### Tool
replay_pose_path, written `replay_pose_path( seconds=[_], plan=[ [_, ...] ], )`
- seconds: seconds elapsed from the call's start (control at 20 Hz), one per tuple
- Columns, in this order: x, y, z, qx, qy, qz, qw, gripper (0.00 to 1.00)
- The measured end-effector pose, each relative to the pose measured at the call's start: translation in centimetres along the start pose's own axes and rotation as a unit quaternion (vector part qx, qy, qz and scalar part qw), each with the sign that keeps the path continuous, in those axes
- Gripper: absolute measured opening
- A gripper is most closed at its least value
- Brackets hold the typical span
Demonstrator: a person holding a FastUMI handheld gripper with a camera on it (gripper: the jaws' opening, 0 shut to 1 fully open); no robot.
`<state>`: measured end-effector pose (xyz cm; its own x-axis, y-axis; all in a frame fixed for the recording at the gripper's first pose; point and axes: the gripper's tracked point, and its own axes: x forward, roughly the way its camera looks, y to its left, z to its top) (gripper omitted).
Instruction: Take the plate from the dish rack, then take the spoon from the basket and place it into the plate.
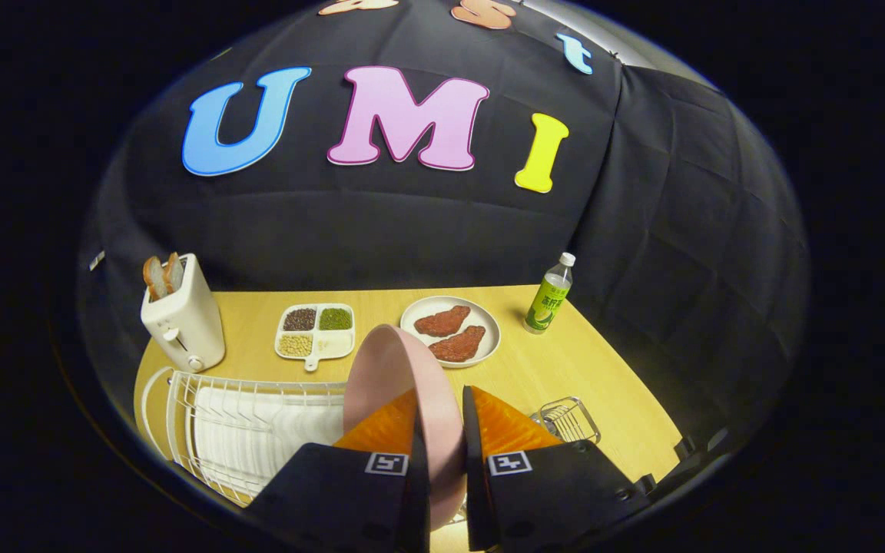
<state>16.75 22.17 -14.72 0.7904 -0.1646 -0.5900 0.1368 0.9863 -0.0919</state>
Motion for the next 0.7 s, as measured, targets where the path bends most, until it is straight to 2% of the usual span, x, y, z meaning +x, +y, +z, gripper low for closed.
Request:
replay_pose_path(
  seconds=[0.2,0.35,0.7],
  plan=[
    [-1.3,0.4,0.0,0.018,0.009,0.038,0.999,0.22],
    [-3.5,0.8,-0.2,0.032,0.012,0.090,0.995,0.22],
    [-8.8,-4.2,-3.8,0.050,0.039,0.182,0.981,0.22]
  ],
)
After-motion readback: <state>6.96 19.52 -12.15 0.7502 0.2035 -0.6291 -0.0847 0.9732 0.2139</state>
